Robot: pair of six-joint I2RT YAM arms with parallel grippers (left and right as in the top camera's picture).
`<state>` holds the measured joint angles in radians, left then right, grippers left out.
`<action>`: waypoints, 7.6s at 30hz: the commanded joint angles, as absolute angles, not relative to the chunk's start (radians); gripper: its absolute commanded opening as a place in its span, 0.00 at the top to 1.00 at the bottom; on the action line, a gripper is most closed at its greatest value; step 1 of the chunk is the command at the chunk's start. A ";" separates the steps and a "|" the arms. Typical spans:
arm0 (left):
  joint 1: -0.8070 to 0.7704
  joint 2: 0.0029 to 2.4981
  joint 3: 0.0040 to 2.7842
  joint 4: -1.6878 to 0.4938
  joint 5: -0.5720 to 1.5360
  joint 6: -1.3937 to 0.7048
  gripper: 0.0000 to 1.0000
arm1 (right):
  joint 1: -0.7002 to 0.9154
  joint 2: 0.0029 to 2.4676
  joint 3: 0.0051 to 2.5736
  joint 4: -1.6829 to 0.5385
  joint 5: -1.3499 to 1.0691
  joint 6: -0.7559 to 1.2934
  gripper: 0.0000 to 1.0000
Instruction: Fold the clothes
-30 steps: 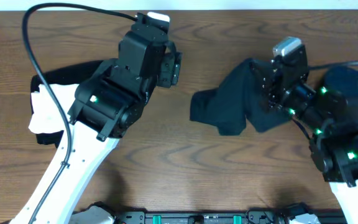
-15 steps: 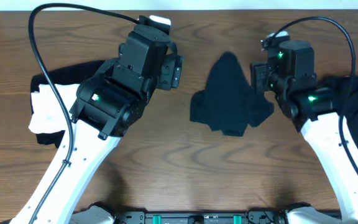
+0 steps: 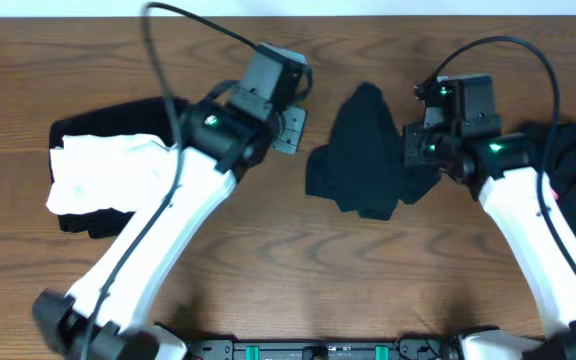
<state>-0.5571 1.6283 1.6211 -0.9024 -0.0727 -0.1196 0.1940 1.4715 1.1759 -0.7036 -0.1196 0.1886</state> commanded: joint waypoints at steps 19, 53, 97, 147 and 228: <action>-0.553 1.843 1.293 -0.557 0.308 -0.114 0.94 | 0.154 1.616 1.175 -0.711 -0.166 0.310 0.99; -0.353 2.035 1.184 -0.793 0.115 -0.324 0.94 | 0.167 1.697 1.163 -0.691 -0.146 0.261 0.99; -0.291 1.954 1.184 -0.897 0.114 -0.286 0.94 | -0.094 1.794 1.165 -0.700 0.124 0.367 0.99; -0.445 1.919 1.208 -0.221 0.392 -0.123 0.94 | 0.153 1.819 1.163 -0.801 -0.226 0.172 0.98; -0.458 2.040 1.411 -0.488 0.461 -0.068 0.55 | 0.165 1.767 0.970 -0.768 -0.183 0.205 0.65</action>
